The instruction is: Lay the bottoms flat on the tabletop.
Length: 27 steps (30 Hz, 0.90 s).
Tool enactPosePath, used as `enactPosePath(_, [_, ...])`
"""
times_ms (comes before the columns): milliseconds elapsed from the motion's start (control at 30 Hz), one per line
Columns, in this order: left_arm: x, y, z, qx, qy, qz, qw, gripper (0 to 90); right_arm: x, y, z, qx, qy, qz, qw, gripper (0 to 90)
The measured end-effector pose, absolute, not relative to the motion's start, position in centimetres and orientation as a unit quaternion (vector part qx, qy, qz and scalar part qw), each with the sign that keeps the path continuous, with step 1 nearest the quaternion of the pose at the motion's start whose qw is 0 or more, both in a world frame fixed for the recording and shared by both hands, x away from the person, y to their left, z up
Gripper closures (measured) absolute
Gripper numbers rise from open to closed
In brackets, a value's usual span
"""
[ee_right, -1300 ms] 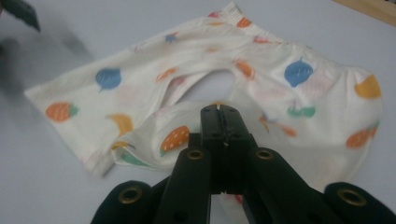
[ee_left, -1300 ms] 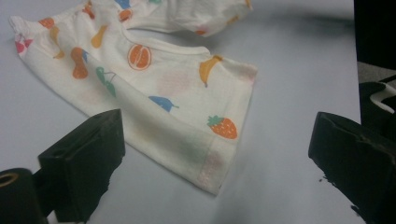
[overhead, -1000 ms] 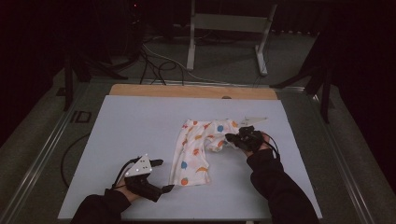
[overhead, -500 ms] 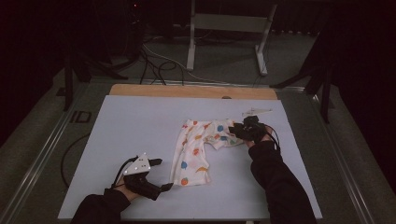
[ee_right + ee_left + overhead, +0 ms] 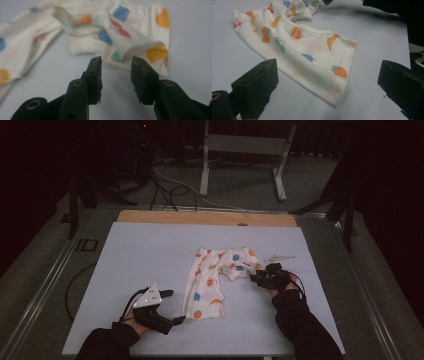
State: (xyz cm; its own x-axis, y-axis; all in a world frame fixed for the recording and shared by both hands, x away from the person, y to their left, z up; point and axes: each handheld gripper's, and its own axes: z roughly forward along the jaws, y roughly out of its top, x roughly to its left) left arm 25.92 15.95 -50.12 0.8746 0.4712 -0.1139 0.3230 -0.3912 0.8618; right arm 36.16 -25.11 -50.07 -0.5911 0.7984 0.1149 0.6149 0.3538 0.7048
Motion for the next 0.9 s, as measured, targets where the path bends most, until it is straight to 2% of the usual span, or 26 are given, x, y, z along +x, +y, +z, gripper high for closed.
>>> enactPosePath(200, [25.9, 16.0, -50.1, 0.83, 0.239, 0.075, 0.498, 3.8, 37.7, -24.7, -50.9, 0.449, 0.805, 0.365, 0.134, 62.1])
enactPosePath(300, [25.9, 16.0, -50.1, 0.83, 0.239, 0.075, 0.498, 3.8, 38.0, -24.3, -50.7, 0.447, 0.804, 0.37, 0.13, 70.7])
enactPosePath(333, [25.9, 16.0, -50.1, 0.83, 0.239, 0.075, 0.498, 3.8, 38.0, -24.3, -50.7, 0.447, 0.804, 0.37, 0.13, 70.7])
enactPosePath(400, [25.9, 16.0, -50.0, 0.829, 0.239, 0.076, 0.499, 3.8, 38.0, -23.7, -50.3, 0.436, 0.811, 0.365, 0.138, 83.5])
enactPosePath(467, [25.9, 16.0, -50.0, 0.83, 0.237, 0.077, 0.5, 3.8, 37.8, -23.4, -50.1, 0.431, 0.813, 0.366, 0.139, 88.4])
enactPosePath(900, [25.9, 16.0, -49.9, 0.829, 0.238, 0.075, 0.501, 3.8, 34.7, -24.6, -46.3, 0.412, 0.805, 0.409, 0.12, 89.3])
